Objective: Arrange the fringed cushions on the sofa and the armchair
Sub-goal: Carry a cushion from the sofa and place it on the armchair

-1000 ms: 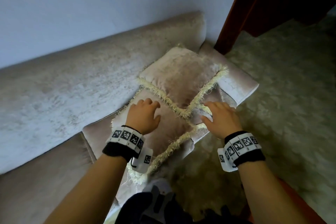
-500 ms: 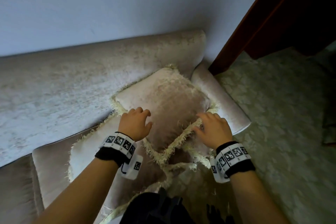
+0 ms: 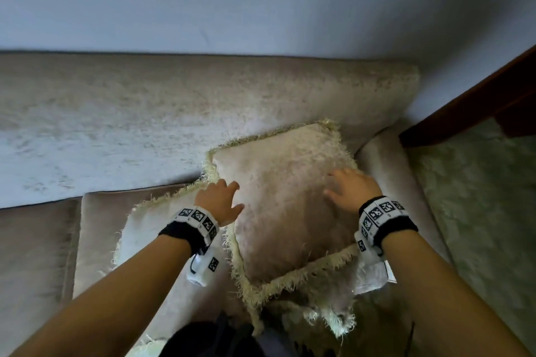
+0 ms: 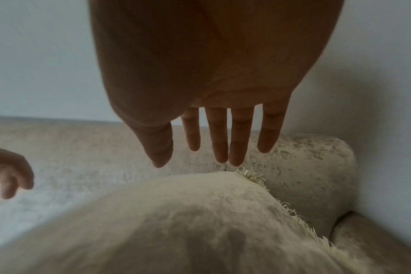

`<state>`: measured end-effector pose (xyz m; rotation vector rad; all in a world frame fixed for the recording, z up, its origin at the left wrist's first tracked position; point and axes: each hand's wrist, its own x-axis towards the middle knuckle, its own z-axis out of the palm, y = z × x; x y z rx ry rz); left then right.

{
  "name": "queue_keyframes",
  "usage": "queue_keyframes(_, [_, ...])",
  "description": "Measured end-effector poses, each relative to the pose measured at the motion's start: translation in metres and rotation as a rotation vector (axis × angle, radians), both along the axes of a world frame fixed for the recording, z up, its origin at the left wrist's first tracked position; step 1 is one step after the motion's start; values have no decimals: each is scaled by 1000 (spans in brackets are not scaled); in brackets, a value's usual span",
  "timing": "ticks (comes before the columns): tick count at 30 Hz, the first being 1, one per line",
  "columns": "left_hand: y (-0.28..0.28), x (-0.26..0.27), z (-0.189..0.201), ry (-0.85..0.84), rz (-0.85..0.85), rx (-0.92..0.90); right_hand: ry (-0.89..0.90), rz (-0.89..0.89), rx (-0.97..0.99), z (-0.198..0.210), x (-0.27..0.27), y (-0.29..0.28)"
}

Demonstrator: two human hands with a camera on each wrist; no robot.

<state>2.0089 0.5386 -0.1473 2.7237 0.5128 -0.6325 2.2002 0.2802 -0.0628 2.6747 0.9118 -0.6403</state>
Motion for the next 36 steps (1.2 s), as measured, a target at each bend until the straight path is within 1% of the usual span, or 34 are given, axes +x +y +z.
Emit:
queue_keyframes(3, [-7,10,-25,100,85,-29,28,103,-102,-24,53,5])
queue_keyframes(5, [-17,19,-38,162,130,-69,59,133,-148,-38,88,0])
queue_keyframes(7, [-25,27,-49,181,188,-127,97,148,-195,-51,120,-10])
queue_keyframes(10, [-27,39,-60,167,314,-227,149,158,-249,-70,166,-24])
queue_keyframes(12, [-25,44,-65,171,404,-292,244,120,-229,-84,182,-29])
queue_keyframes(14, [-27,47,-71,198,461,-325,373,63,-150,-103,187,-31])
queue_keyframes(16, [-32,51,-79,253,459,-330,469,12,-51,-123,185,-31])
queue_keyframes(20, [-40,59,-90,365,475,-357,559,-102,105,-151,183,-35])
queue_keyframes(22, [-40,61,-93,366,491,-364,589,-135,199,-157,183,-39])
queue_keyframes(24, [-41,62,-92,364,500,-361,616,-129,259,-162,183,-43])
queue_keyframes(28, [-48,59,-92,394,506,-356,694,-72,219,-160,180,-48])
queue_keyframes(32, [-58,57,-85,388,551,-381,738,-73,168,-158,176,-49])
queue_keyframes(34, [-63,54,-83,344,589,-398,720,-78,171,-156,172,-47])
queue_keyframes(36, [-65,47,-81,261,635,-438,688,-97,200,-150,167,-46])
